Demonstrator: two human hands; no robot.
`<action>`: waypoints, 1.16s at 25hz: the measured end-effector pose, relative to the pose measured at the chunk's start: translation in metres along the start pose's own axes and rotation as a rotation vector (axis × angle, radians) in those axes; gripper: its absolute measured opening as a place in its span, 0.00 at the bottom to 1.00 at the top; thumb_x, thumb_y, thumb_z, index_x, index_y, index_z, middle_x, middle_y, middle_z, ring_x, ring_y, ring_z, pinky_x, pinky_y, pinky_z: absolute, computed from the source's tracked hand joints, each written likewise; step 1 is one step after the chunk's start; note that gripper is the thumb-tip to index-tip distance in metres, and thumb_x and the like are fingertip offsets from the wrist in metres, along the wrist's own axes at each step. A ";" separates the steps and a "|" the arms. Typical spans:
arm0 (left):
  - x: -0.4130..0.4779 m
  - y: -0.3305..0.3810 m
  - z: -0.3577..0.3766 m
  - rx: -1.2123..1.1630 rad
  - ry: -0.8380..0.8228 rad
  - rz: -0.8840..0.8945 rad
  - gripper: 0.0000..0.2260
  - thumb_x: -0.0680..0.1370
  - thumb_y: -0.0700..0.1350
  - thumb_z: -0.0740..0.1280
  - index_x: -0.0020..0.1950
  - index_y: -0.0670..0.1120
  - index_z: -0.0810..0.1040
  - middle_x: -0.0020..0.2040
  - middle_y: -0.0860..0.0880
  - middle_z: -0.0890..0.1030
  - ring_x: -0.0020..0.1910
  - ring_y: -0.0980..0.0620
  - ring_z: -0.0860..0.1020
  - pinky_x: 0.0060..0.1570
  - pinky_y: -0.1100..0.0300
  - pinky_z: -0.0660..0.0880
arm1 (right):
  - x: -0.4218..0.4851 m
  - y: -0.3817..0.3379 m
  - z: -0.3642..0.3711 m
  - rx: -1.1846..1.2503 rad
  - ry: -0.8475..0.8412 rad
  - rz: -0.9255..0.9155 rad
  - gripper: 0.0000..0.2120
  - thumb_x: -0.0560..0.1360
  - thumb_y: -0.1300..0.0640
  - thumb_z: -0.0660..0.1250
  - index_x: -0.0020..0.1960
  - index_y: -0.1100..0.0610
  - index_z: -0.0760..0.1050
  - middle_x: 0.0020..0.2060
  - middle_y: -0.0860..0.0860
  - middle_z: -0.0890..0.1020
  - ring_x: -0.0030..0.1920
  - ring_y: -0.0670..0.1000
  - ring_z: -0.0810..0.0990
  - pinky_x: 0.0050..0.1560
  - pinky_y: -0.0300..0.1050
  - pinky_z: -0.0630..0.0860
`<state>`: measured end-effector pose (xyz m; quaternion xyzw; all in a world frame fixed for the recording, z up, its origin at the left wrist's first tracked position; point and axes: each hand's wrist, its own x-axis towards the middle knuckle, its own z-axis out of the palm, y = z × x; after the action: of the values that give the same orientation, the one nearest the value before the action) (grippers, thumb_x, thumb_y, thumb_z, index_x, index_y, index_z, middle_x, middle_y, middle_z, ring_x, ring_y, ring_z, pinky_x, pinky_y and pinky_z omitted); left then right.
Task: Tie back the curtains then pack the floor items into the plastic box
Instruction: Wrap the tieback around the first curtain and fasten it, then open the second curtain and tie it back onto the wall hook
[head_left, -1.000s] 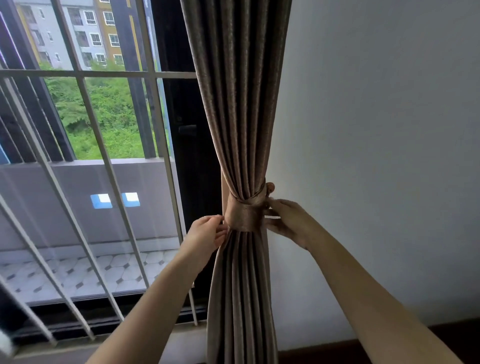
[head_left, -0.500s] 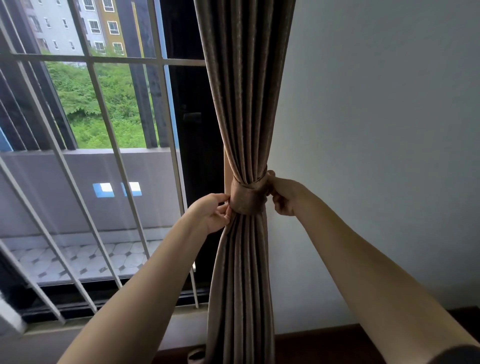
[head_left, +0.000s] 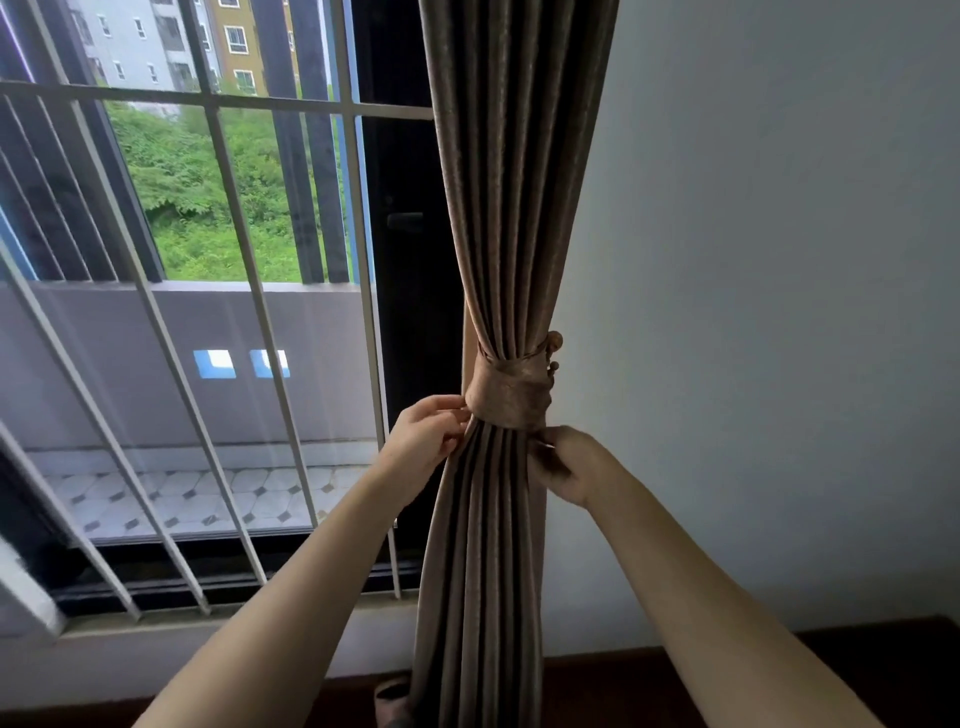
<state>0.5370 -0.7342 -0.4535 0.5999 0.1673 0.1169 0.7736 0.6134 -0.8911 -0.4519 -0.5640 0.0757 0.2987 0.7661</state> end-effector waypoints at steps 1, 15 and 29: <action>-0.006 -0.008 -0.006 0.235 -0.032 0.143 0.15 0.73 0.32 0.60 0.57 0.41 0.78 0.45 0.47 0.82 0.43 0.54 0.80 0.44 0.64 0.76 | -0.004 0.006 -0.003 -0.106 -0.040 -0.061 0.07 0.76 0.67 0.59 0.43 0.63 0.75 0.38 0.56 0.78 0.39 0.50 0.78 0.34 0.38 0.79; 0.000 -0.020 -0.027 1.268 0.007 0.755 0.08 0.75 0.41 0.64 0.49 0.42 0.83 0.34 0.47 0.82 0.32 0.50 0.78 0.38 0.56 0.78 | -0.033 0.035 -0.026 -1.061 0.306 -1.061 0.13 0.71 0.59 0.70 0.53 0.59 0.72 0.46 0.48 0.74 0.43 0.46 0.75 0.42 0.34 0.71; -0.037 0.050 -0.242 1.603 0.524 0.430 0.30 0.80 0.57 0.45 0.77 0.42 0.49 0.78 0.45 0.50 0.77 0.47 0.47 0.73 0.48 0.46 | -0.003 0.111 0.205 -1.348 -0.351 -1.303 0.33 0.77 0.41 0.48 0.75 0.60 0.55 0.76 0.56 0.56 0.76 0.53 0.54 0.73 0.48 0.50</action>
<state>0.4077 -0.5197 -0.4547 0.9362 0.2549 0.2414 0.0156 0.5052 -0.6850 -0.4694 -0.7654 -0.5575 -0.1257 0.2959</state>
